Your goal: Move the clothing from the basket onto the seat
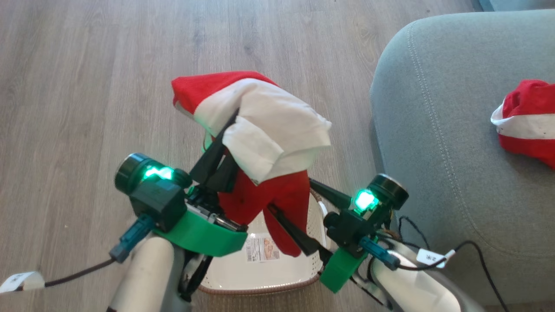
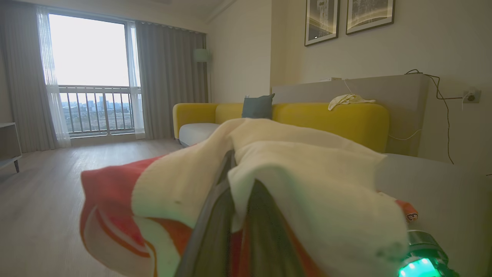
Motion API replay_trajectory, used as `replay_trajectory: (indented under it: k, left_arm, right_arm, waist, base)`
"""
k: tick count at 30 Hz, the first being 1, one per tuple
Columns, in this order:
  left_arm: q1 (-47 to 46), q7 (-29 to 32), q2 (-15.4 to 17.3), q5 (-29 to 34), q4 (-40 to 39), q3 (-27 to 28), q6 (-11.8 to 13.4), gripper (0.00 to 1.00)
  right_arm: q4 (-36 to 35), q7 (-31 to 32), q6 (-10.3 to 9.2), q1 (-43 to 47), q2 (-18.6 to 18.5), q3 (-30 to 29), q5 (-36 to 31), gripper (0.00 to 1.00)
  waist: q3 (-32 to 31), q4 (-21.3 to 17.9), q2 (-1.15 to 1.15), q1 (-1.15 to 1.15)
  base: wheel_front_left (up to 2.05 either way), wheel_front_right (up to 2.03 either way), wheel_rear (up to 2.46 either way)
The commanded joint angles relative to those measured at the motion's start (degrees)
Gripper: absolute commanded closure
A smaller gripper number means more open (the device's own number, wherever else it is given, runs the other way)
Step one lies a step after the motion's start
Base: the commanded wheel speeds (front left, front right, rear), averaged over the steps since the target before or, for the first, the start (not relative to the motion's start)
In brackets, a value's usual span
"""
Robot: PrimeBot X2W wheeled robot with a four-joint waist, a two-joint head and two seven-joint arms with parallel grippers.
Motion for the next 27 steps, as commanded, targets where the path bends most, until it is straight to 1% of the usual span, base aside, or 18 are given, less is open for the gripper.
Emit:
replay_trajectory:
  k: [1,13,20,21,22,23,27]
  left_arm:
    - [-3.0,-0.27,0.58,-0.31,-2.15,0.83,-0.07,1.0]
    - [-3.23,-0.27,1.31,-0.64,-2.12,-4.13,-0.07,1.0]
    - [-3.11,-0.27,1.55,-1.11,-1.48,-5.88,-0.08,1.0]
    - [-3.1,-0.27,1.6,-1.16,-1.34,-6.08,-0.08,1.0]
    - [-3.1,-0.27,1.66,-1.2,-1.22,-6.27,-0.08,1.0]
    - [-3.09,-0.27,1.71,-1.24,-1.12,-6.45,-0.08,1.0]
    - [-2.89,-0.27,1.93,-1.37,-0.67,-6.86,-0.08,1.0]
  right_arm:
    - [-0.49,-0.54,-0.01,-2.78,1.02,0.29,-1.98,0.0]
    - [4.8,-0.54,-0.01,-5.97,4.5,-1.54,-6.71,0.0]
    - [6.51,-0.54,-0.01,-6.59,6.12,-2.97,-5.73,0.0]
    - [6.5,-0.54,-0.01,-6.54,6.24,-3.06,-5.29,0.03]
    - [6.24,-0.54,-0.01,-6.57,6.34,-3.21,-4.96,0.65]
    - [6.19,-0.54,-0.01,-6.42,6.41,-3.46,-4.39,1.0]
    - [6.33,-0.54,-0.01,-5.97,6.56,-3.63,-2.55,1.0]
  waist:
    - [0.05,0.04,0.0,0.0]
    - [-0.11,0.63,0.0,0.0]
    - [-0.54,1.17,0.0,0.0]
    - [-0.62,1.24,0.0,0.0]
    - [-0.68,1.32,0.0,0.0]
    - [-0.77,1.39,0.0,0.0]
    - [-1.23,1.61,0.0,0.0]
  base:
    - [0.0,0.0,0.0]
    - [0.0,0.0,0.0]
    - [0.0,0.0,0.0]
    - [0.0,0.0,0.0]
    - [0.0,0.0,0.0]
    - [0.0,0.0,0.0]
    - [0.0,0.0,0.0]
